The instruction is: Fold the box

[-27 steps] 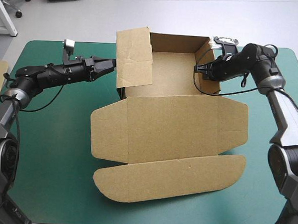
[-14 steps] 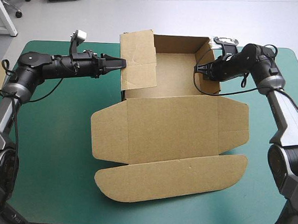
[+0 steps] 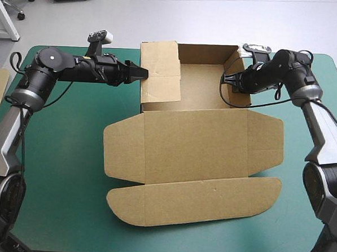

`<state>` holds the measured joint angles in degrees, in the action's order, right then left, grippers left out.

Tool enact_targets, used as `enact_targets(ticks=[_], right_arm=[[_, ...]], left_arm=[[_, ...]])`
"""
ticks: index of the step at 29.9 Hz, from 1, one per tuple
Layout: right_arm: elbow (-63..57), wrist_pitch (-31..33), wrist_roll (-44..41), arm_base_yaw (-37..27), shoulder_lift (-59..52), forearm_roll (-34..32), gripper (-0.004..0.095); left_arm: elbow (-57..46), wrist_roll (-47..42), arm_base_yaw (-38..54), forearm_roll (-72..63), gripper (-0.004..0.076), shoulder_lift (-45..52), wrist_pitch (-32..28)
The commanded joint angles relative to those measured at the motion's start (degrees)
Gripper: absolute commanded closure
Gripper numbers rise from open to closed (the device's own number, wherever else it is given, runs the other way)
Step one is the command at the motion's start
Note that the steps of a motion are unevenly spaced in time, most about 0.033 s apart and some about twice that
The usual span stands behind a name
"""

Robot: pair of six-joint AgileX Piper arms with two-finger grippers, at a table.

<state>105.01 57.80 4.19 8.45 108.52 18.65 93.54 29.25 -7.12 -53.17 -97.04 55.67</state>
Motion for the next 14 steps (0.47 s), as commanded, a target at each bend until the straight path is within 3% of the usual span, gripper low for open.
enact_targets(ticks=[1,14], right_arm=[[1.62,-1.94,-1.32,-0.03,-3.39,3.77,0.0924],[1.62,-1.91,-2.36,1.17,-3.39,4.7,0.0922]], left_arm=[[4.16,-4.75,-2.12,4.09,0.0325,2.67,-2.93],[7.58,-15.37,-7.03,20.09,0.0325,0.83,-2.3]])
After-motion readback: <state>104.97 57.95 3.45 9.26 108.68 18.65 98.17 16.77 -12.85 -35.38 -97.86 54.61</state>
